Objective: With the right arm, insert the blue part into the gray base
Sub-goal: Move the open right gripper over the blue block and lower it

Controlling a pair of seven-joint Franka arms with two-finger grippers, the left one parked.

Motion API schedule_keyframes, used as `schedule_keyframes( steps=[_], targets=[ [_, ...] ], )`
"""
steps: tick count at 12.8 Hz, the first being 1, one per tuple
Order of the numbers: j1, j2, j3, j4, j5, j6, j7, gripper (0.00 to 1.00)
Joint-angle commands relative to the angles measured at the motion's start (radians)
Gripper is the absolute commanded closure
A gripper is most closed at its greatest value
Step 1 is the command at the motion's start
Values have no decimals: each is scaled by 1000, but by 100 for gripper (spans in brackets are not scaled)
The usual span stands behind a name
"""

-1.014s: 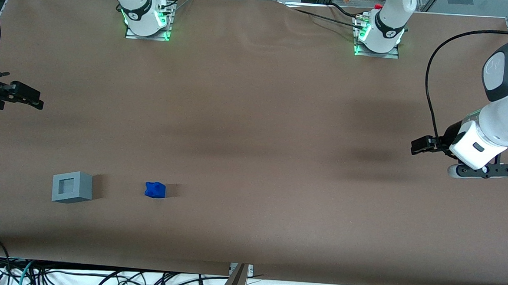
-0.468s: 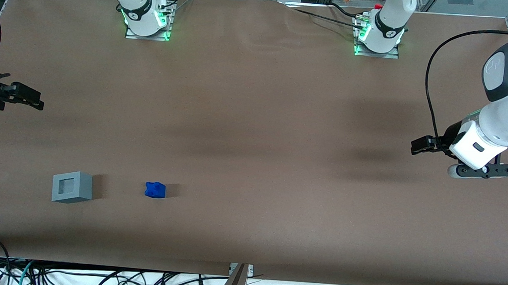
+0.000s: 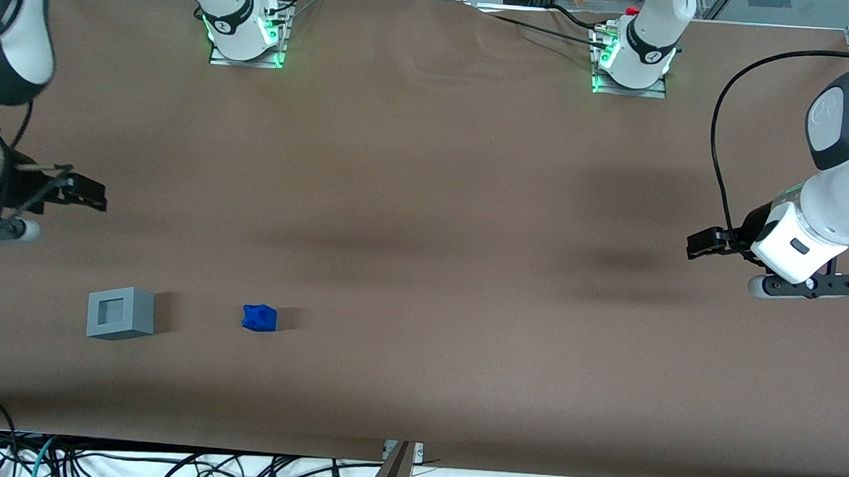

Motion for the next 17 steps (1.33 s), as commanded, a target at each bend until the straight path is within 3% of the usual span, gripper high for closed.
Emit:
schedule_keyframes(
  steps=[1, 4, 9, 17],
  targets=[
    [77, 96, 0, 12, 33, 141, 71, 1],
    [162, 225, 0, 15, 45, 306, 261, 1],
    [210, 348, 0, 14, 47, 495, 311, 1],
    [216, 451, 0, 20, 45, 651, 343, 1]
  ],
)
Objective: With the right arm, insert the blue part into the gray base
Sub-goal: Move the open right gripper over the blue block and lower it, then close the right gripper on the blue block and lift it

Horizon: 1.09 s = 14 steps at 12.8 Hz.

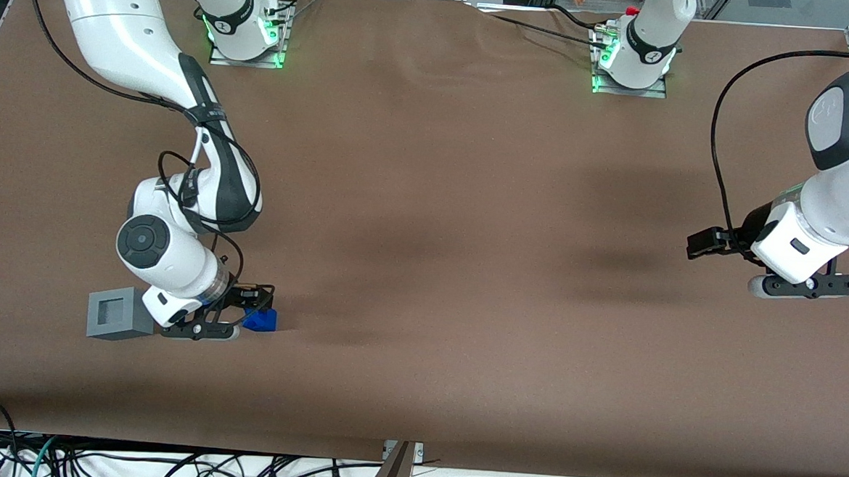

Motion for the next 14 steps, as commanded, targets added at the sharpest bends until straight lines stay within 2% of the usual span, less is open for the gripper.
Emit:
schedule_keyframes(
  steps=[1, 10, 11, 12, 14],
  targets=[
    [9, 39, -5, 25, 11, 76, 11, 1],
    [7, 82, -8, 29, 11, 157, 45, 2],
    [6, 83, -8, 29, 11, 162, 45, 7],
    [6, 85, -8, 29, 11, 165, 45, 18],
    [6, 83, -8, 29, 11, 165, 42, 53]
  ],
)
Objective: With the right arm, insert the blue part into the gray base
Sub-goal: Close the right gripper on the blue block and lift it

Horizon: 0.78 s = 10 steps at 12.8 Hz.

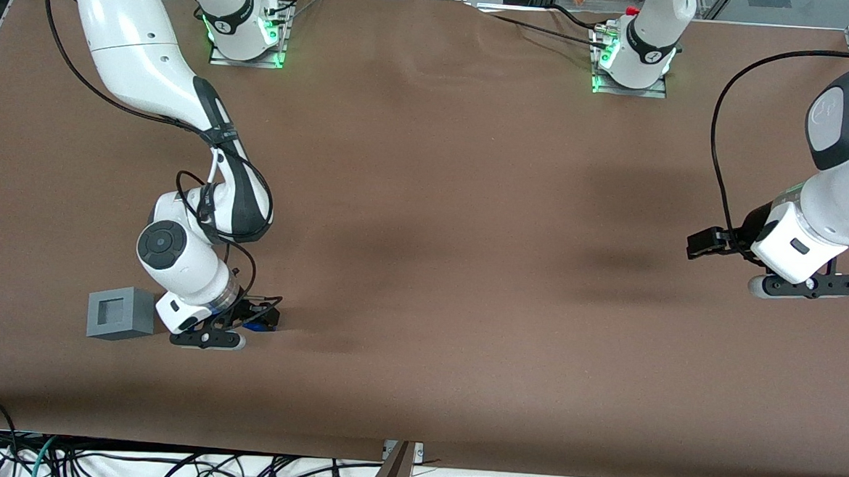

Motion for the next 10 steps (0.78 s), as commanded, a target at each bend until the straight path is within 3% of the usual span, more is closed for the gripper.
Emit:
schedule_keyframes(
  steps=[1, 3, 5, 8, 10],
  targets=[
    [3, 16, -1, 27, 10, 7, 10, 63],
    [6, 15, -1, 27, 10, 5, 10, 76],
    [6, 0, -1, 27, 9, -9, 1, 78],
    [-8, -45, -10, 124, 7, -244, -39, 78],
    [-57, -47, -7, 206, 9, -356, -175, 78]
  ],
)
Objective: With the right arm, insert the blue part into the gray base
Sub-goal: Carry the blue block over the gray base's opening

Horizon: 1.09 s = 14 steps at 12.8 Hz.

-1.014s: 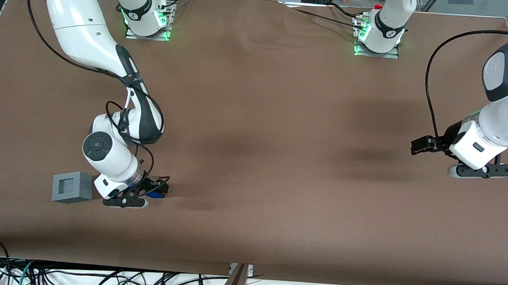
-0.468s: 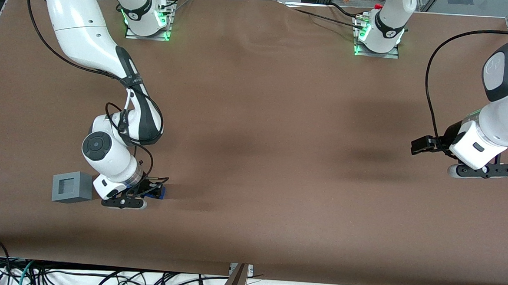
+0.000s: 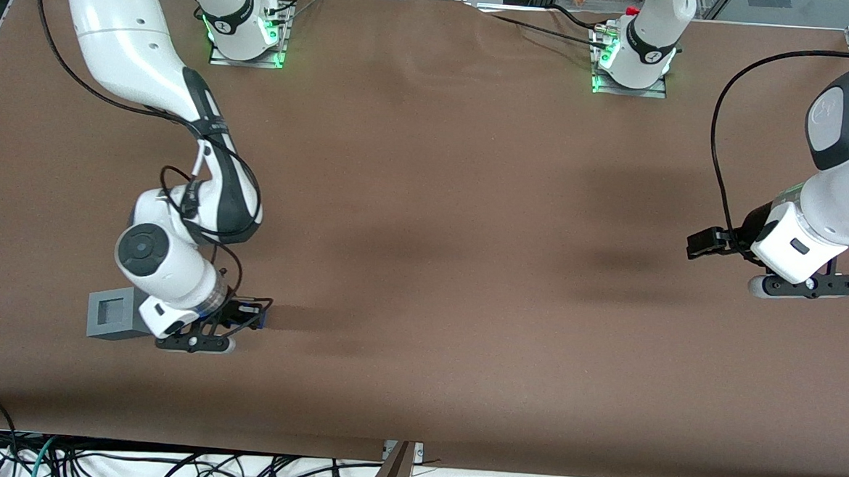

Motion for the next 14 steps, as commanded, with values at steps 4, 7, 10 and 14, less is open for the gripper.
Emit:
schedule_keyframes(
  steps=[4, 7, 10, 14],
  targets=[
    [-191, -44, 16, 88, 33, -159, -438, 78],
    [-274, -46, 16, 88, 84, -164, -626, 78],
    [-311, -46, 15, 88, 83, -156, -712, 78],
    [-339, -38, 13, 88, 83, -148, -738, 78]
  ],
)
